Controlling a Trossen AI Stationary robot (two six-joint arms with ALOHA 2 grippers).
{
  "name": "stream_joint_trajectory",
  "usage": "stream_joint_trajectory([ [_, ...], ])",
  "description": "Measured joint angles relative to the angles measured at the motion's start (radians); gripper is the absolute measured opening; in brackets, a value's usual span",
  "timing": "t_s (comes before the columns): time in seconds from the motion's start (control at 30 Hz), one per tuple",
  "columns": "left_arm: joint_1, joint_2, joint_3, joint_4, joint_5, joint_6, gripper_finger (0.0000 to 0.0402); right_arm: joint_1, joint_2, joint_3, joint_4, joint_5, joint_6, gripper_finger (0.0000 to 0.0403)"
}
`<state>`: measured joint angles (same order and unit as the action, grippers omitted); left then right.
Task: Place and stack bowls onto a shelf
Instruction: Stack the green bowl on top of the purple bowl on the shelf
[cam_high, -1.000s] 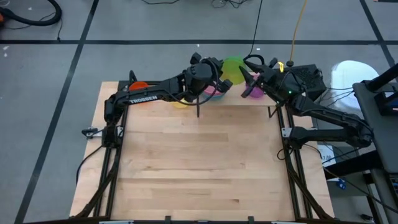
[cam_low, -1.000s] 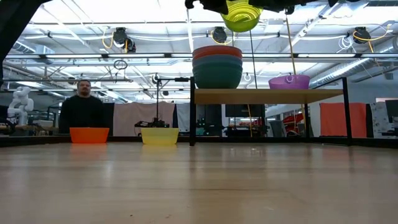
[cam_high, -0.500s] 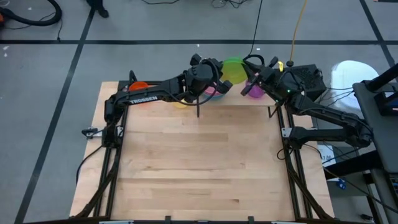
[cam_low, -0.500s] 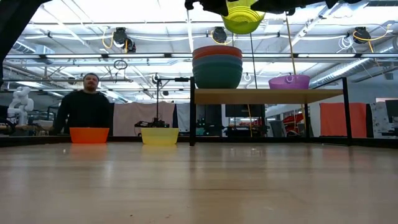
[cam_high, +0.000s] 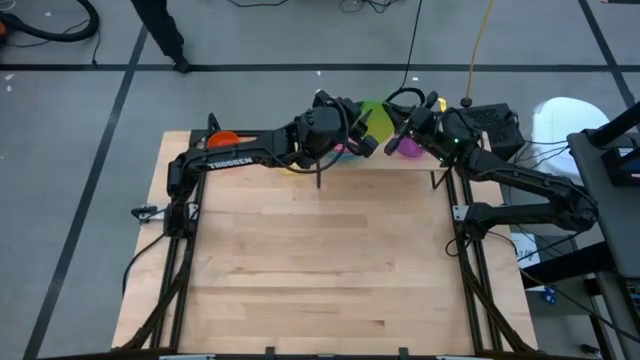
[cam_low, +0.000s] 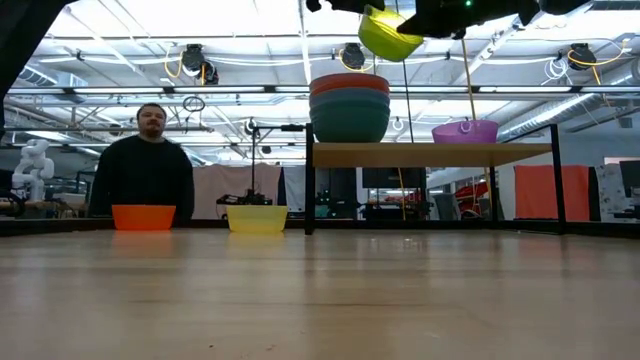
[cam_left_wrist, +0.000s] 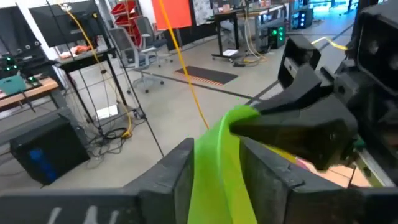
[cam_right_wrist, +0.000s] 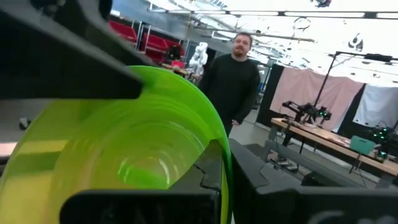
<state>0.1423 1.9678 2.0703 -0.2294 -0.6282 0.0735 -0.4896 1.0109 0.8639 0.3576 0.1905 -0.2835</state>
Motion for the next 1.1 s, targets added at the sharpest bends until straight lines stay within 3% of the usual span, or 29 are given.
stream_joint_trajectory([
  [0.4,-0.052,-0.036,0.000,0.065,-0.026,0.204,0.0154,-0.001,-0.041,0.000,0.002,0.015,-0.058,0.0001],
  [0.67,-0.073,-0.072,0.001,0.067,-0.035,0.234,0.0154,-0.002,-0.130,0.001,-0.020,0.019,-0.087,0.0001],
  [0.9,-0.074,-0.109,0.001,0.056,-0.036,0.246,0.0154,-0.002,-0.242,0.013,-0.208,0.022,-0.099,0.0001],
  [1.1,-0.071,-0.126,0.000,0.037,-0.036,0.246,0.0154,-0.002,-0.270,0.162,-0.548,0.031,-0.069,0.0000],
])
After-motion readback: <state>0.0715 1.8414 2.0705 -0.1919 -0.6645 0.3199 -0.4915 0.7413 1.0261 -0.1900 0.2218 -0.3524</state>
